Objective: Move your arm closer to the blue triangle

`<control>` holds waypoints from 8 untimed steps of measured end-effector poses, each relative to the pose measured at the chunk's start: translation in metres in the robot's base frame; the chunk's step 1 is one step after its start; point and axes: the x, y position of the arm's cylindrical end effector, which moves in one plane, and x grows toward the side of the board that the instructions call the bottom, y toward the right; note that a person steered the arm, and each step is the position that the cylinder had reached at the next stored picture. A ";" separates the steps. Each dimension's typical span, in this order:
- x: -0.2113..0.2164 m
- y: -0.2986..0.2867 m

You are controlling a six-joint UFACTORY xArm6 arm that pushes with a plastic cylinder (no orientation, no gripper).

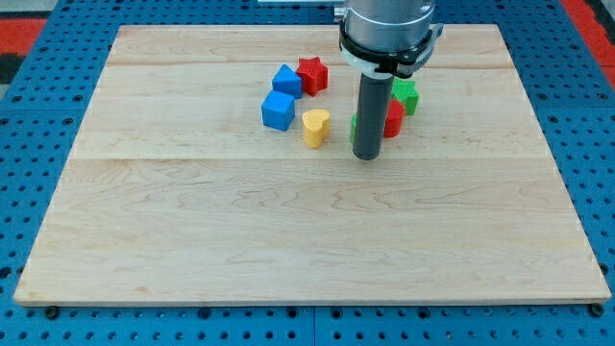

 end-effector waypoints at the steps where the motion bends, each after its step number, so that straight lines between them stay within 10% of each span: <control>1: 0.000 0.002; 8: -0.002 0.070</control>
